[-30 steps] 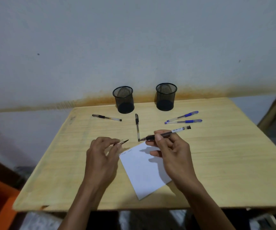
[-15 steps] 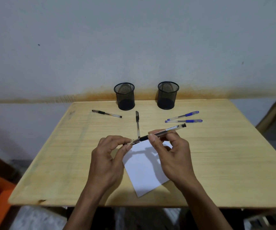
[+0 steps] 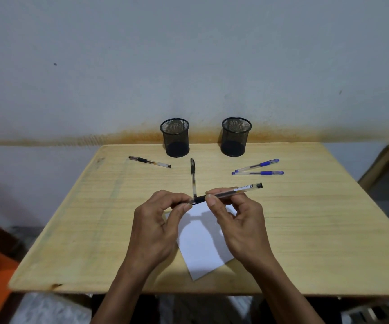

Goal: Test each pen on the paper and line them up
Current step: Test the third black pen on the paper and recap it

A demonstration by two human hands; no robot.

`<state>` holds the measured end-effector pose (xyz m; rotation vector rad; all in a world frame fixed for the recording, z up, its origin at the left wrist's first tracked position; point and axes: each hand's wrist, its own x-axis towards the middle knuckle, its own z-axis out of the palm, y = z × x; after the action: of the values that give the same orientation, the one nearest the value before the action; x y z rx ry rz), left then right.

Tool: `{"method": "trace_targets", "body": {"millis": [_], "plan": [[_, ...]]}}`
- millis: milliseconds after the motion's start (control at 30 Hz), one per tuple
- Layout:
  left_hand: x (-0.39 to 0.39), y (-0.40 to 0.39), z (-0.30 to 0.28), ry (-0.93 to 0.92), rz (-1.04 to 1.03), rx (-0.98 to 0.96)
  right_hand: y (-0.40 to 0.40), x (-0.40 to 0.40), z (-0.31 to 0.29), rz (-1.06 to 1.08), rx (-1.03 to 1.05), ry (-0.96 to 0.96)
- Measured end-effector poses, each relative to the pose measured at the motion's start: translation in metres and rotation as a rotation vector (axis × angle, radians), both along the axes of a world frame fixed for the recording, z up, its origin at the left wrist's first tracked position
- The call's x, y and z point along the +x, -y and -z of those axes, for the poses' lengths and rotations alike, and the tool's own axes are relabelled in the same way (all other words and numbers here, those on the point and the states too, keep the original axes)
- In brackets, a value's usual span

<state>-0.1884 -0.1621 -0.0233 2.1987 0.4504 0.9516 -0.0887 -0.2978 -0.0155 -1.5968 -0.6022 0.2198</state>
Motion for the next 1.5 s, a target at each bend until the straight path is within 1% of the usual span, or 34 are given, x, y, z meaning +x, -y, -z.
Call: {"method": "trace_targets", "body": {"millis": [67, 100, 133, 167, 200, 267, 300, 367, 533, 600, 633, 667, 733, 800, 833, 933, 1033, 1233, 1433, 1500], "plan": [[-0.001, -0.005, 0.001, 0.027, -0.015, 0.038, 0.005, 0.004, 0.005, 0.066, -0.043, -0.034], [-0.002, -0.008, 0.002, 0.036, -0.026, 0.060, 0.009, 0.006, 0.005, 0.142, -0.021, -0.072], [-0.002, -0.011, 0.001, 0.035, -0.035, 0.090, 0.013, 0.008, 0.005, 0.240, 0.009, -0.050], [-0.002, -0.014, 0.001, 0.022, -0.039, 0.129, 0.018, 0.012, 0.004, 0.325, 0.014, 0.082], [-0.003, -0.016, 0.001, 0.002, -0.036, 0.169, 0.021, 0.015, 0.004, 0.358, -0.038, 0.305], [-0.002, -0.018, 0.004, -0.048, -0.020, 0.228, 0.020, 0.021, 0.005, 0.323, -0.244, 0.759], [-0.001, -0.018, 0.005, -0.072, -0.013, 0.243, 0.017, 0.024, 0.006, 0.293, -0.323, 0.898], [0.000, -0.019, 0.007, -0.101, -0.004, 0.249, 0.010, 0.029, 0.011, 0.258, -0.393, 1.017], [0.003, -0.024, 0.007, -0.103, 0.003, 0.244, 0.002, 0.038, 0.020, 0.174, -0.450, 1.099], [0.003, -0.028, 0.010, -0.088, -0.011, 0.150, -0.003, 0.036, 0.020, 0.157, -0.491, 1.072], [0.002, -0.031, 0.013, -0.109, -0.037, 0.085, -0.008, 0.036, 0.019, 0.154, -0.501, 1.000], [0.001, -0.034, 0.018, -0.153, -0.071, 0.032, -0.014, 0.037, 0.017, 0.159, -0.496, 0.875], [-0.004, -0.043, 0.030, -0.258, -0.127, -0.025, -0.031, 0.045, 0.014, 0.193, -0.444, 0.545], [-0.007, -0.052, 0.044, -0.344, -0.118, -0.016, -0.050, 0.060, 0.012, 0.263, -0.427, 0.276], [-0.009, -0.055, 0.050, -0.385, -0.092, 0.009, -0.060, 0.066, 0.011, 0.296, -0.453, 0.189], [-0.009, -0.064, 0.063, -0.466, -0.010, 0.080, -0.087, 0.078, 0.016, 0.367, -0.568, 0.061], [-0.009, -0.069, 0.071, -0.507, 0.014, 0.161, -0.107, 0.083, 0.027, 0.399, -0.658, 0.030], [-0.009, -0.071, 0.078, -0.508, 0.012, 0.217, -0.130, 0.087, 0.046, 0.469, -0.818, 0.137], [-0.009, -0.072, 0.081, -0.493, 0.010, 0.225, -0.129, 0.088, 0.051, 0.478, -0.868, 0.228], [-0.009, -0.072, 0.082, -0.488, 0.011, 0.227, -0.126, 0.086, 0.049, 0.483, -0.849, 0.268]]}}
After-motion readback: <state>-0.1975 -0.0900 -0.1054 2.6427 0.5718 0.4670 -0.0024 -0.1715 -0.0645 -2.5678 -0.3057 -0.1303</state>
